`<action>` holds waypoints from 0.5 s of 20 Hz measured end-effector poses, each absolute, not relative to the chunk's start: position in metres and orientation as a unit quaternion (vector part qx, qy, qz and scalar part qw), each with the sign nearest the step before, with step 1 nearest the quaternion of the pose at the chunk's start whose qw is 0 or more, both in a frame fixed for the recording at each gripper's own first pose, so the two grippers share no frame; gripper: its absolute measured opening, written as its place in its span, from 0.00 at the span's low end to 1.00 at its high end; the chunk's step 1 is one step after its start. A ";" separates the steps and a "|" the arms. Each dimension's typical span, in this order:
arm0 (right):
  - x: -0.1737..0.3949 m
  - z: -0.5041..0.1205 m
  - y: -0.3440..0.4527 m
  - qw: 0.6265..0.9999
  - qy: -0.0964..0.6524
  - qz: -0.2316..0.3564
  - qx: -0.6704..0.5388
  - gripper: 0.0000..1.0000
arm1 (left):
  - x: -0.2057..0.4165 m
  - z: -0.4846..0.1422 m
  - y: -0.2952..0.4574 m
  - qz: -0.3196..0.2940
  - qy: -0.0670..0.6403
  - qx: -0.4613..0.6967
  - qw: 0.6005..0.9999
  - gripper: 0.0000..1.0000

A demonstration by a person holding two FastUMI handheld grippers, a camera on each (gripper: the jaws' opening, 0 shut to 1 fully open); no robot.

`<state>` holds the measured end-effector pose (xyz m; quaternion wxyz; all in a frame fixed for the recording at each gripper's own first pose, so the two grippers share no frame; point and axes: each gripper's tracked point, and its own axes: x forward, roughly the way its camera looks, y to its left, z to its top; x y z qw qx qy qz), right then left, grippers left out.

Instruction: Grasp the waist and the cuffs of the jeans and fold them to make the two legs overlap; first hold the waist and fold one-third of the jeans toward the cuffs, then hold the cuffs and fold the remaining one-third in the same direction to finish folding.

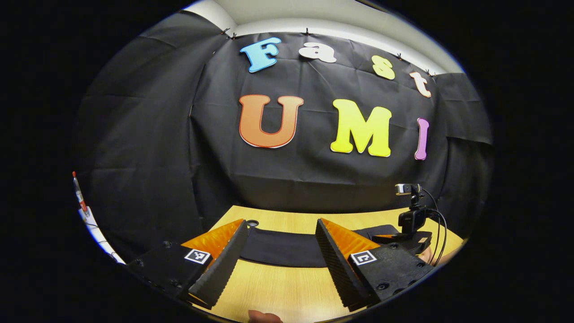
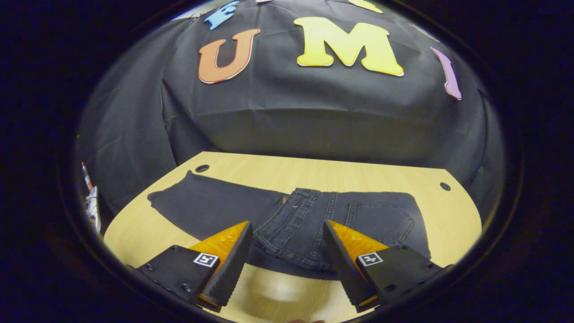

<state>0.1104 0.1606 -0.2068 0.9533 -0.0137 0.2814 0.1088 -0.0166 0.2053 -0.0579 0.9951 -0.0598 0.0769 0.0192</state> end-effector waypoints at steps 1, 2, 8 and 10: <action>0.113 -0.197 0.158 0.955 0.274 0.108 -0.016 0.98 | -0.013 -0.066 0.206 0.019 0.082 -0.078 0.993 0.98; 0.116 -0.185 0.157 0.959 0.261 0.110 -0.015 0.96 | -0.009 -0.077 0.207 0.019 0.094 -0.102 0.990 0.97; 0.136 -0.097 0.134 0.978 0.178 0.104 -0.019 0.95 | 0.021 -0.146 0.223 0.042 0.158 -0.275 0.948 0.98; 0.140 -0.068 0.123 0.983 0.154 0.097 -0.017 0.95 | 0.032 -0.168 0.234 0.063 0.178 -0.337 0.922 0.98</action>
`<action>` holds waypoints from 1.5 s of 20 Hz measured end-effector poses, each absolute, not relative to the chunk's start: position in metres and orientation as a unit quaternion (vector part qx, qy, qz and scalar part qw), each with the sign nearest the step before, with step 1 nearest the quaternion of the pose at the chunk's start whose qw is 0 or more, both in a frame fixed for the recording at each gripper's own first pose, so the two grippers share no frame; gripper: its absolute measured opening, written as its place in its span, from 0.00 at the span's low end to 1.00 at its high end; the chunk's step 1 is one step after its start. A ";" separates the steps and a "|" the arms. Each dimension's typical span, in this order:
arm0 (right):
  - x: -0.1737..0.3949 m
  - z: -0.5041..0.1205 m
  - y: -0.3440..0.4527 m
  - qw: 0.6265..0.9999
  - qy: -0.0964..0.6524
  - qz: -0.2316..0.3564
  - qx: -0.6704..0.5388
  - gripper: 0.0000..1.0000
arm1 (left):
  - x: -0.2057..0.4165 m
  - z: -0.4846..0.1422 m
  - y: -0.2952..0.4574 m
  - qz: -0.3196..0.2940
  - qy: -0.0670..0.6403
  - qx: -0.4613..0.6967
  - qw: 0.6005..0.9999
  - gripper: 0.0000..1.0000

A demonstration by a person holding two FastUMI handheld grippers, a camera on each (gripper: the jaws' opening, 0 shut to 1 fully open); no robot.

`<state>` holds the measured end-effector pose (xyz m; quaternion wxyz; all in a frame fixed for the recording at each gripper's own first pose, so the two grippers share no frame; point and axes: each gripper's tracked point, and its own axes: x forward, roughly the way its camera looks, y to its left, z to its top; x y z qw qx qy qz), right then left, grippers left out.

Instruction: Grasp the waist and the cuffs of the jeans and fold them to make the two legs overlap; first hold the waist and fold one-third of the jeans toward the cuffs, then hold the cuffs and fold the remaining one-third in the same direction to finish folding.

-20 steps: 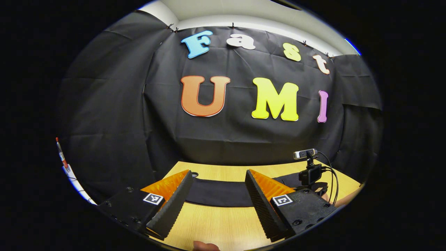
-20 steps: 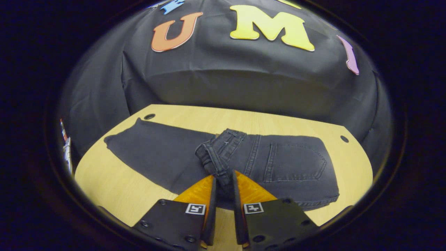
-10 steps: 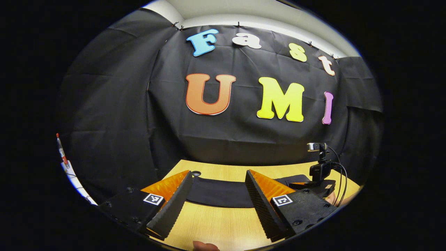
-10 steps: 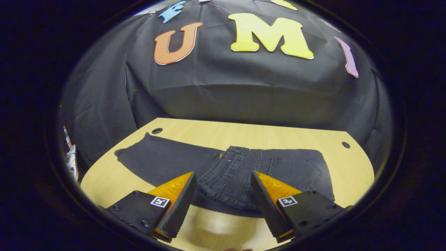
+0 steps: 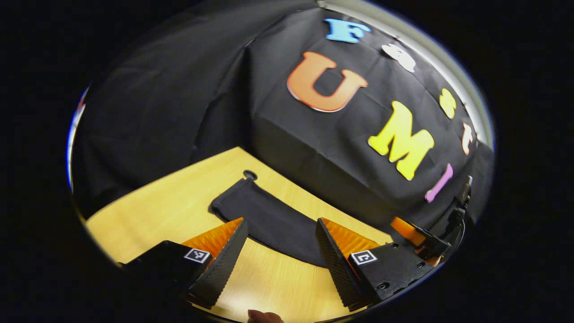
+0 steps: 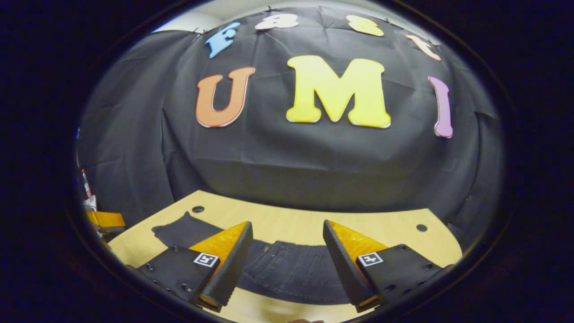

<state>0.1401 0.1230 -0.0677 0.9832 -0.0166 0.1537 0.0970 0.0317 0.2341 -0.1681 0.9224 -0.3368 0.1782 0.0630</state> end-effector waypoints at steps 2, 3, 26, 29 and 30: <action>0.143 -0.041 0.110 0.987 0.133 0.087 -0.020 0.94 | 0.041 -0.192 0.248 0.087 0.195 -0.381 0.900 0.98; 0.143 -0.029 0.102 0.989 0.124 0.082 -0.024 0.94 | 0.046 -0.203 0.252 0.097 0.202 -0.404 0.887 0.98; 0.110 0.110 -0.056 0.998 0.033 -0.028 -0.033 0.94 | 0.116 -0.261 0.303 0.173 0.136 -0.702 0.677 0.98; 0.107 0.108 -0.073 0.998 0.039 -0.040 -0.026 0.97 | 0.129 -0.262 0.302 0.176 0.124 -0.727 0.652 0.95; 0.106 0.107 -0.075 0.998 0.041 -0.042 -0.025 0.98 | 0.132 -0.262 0.303 0.176 0.122 -0.733 0.646 0.89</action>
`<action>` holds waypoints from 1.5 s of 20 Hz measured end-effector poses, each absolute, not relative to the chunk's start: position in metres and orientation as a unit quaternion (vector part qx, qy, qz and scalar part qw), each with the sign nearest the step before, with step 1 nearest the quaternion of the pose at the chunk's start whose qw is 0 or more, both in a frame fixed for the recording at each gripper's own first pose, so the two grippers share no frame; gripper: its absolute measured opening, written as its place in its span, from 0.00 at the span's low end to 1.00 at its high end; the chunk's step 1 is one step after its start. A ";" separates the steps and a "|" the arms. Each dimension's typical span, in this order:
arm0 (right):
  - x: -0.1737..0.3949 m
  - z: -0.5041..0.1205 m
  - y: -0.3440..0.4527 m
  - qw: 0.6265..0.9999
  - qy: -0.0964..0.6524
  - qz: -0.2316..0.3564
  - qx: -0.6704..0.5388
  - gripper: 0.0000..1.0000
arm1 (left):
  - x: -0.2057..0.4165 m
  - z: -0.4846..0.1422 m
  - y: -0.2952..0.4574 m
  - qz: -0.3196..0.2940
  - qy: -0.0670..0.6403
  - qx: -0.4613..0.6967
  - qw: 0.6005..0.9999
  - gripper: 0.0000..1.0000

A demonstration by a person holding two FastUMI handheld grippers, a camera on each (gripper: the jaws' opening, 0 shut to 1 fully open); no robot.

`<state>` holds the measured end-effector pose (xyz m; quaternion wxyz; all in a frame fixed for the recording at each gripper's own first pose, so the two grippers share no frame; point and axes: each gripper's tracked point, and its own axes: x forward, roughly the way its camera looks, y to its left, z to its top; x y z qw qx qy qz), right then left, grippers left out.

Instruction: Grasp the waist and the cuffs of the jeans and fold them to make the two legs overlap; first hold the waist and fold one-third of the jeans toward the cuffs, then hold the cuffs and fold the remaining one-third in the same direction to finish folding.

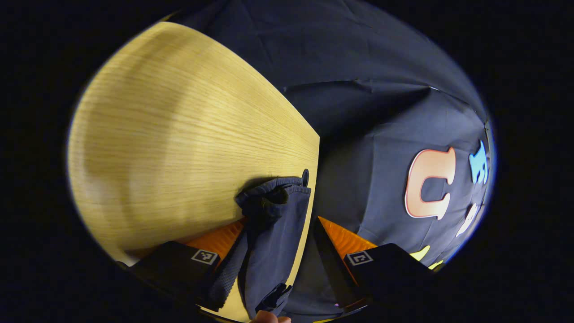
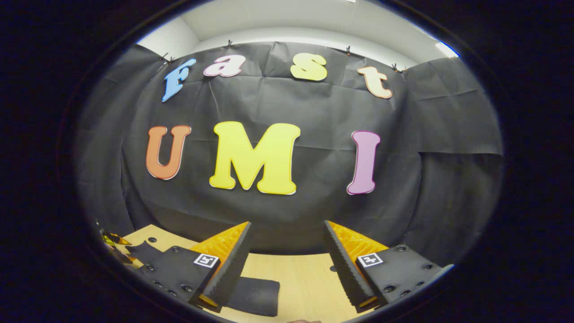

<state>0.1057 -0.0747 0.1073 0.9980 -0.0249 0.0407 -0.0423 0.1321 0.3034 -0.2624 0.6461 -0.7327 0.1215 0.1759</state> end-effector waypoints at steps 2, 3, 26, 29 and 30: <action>0.105 0.106 -0.081 0.998 0.044 -0.044 -0.026 0.94 | 0.137 -0.265 0.302 0.172 0.126 -0.740 0.638 0.85; 0.105 0.105 -0.083 0.998 0.046 -0.045 -0.027 0.94 | 0.140 -0.266 0.301 0.170 0.129 -0.744 0.633 0.83; 0.090 0.096 -0.124 0.996 0.071 -0.039 -0.025 0.95 | 0.171 -0.161 0.233 0.138 0.149 -0.441 0.874 0.04; 0.091 0.092 -0.125 0.996 0.078 -0.037 -0.021 0.95 | 0.184 -0.126 0.185 0.099 0.138 -0.369 0.914 0.04; 0.090 0.091 -0.127 0.996 0.080 -0.037 -0.017 0.95 | 0.191 -0.114 0.164 0.083 0.134 -0.342 0.926 0.03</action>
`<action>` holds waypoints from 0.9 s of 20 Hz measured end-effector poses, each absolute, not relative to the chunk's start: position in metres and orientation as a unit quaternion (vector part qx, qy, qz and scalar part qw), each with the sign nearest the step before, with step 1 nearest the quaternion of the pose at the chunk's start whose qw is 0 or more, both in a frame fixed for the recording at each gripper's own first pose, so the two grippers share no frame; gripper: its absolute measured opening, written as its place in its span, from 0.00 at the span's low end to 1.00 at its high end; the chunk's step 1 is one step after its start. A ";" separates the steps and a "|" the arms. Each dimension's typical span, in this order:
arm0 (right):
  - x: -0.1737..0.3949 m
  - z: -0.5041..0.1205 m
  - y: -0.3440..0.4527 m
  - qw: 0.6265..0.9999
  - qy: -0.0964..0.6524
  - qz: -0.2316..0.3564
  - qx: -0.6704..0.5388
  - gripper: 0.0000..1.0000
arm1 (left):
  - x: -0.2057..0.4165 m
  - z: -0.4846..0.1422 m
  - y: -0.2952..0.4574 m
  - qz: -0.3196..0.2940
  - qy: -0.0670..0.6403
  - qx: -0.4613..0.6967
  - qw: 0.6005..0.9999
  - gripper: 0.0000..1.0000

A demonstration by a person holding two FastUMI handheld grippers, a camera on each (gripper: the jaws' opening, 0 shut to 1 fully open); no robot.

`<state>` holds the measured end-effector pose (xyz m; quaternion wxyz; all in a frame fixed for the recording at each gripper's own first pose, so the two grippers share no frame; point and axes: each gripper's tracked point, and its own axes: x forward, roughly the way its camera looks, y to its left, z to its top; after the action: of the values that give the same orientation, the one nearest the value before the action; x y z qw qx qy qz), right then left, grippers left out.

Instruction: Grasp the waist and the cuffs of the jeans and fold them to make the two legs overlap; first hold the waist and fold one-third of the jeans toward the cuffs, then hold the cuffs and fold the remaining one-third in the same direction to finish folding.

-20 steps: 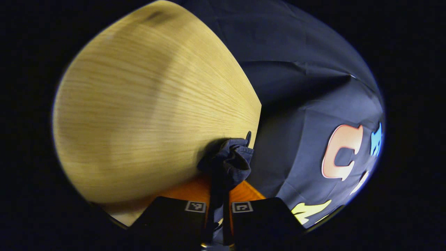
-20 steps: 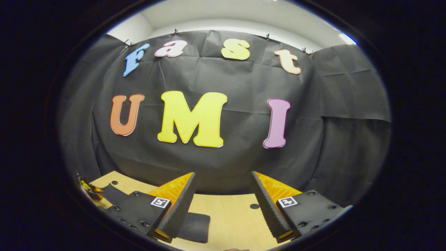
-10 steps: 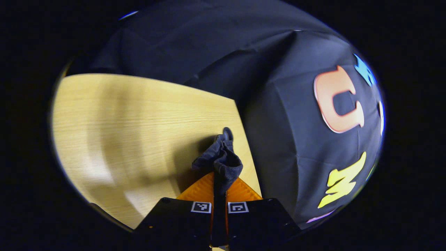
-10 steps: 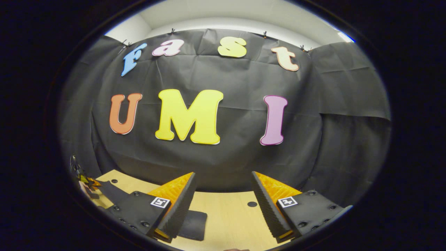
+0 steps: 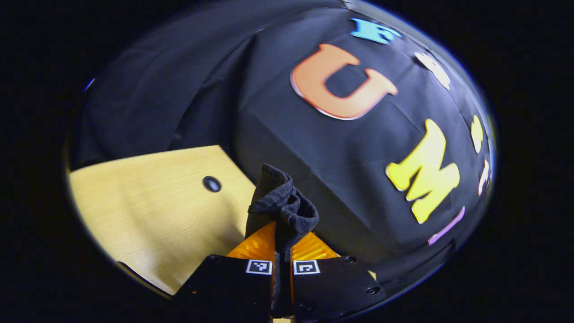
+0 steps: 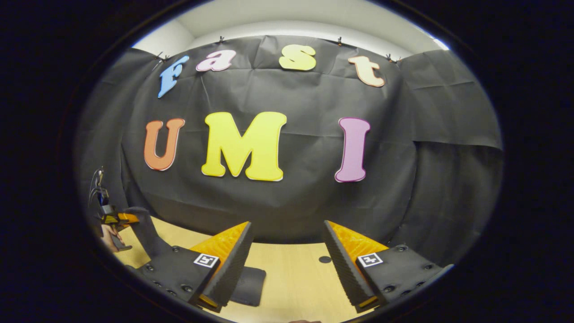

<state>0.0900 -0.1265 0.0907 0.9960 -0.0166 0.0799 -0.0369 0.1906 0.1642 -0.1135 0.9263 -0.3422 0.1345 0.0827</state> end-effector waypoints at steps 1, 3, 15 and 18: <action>0.090 0.090 -0.127 0.996 0.081 -0.037 -0.013 0.95 | 0.195 -0.102 0.145 0.065 0.129 -0.317 0.938 0.03; 0.089 0.090 -0.129 0.996 0.083 -0.038 -0.011 0.95 | 0.200 -0.088 0.112 0.032 0.122 -0.271 0.954 0.03; 0.086 0.089 -0.134 0.994 0.096 -0.055 0.002 0.94 | 0.198 -0.102 -0.081 -0.131 0.139 -0.031 0.981 0.04; 0.084 0.089 -0.135 0.994 0.094 -0.059 0.007 0.94 | 0.188 -0.142 -0.116 -0.174 0.171 0.026 0.970 0.03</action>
<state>0.0841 -0.1354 0.0890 0.9938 0.0074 0.0940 -0.0594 0.1885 -0.1161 -0.1420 0.9695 0.0262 0.1708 -0.1738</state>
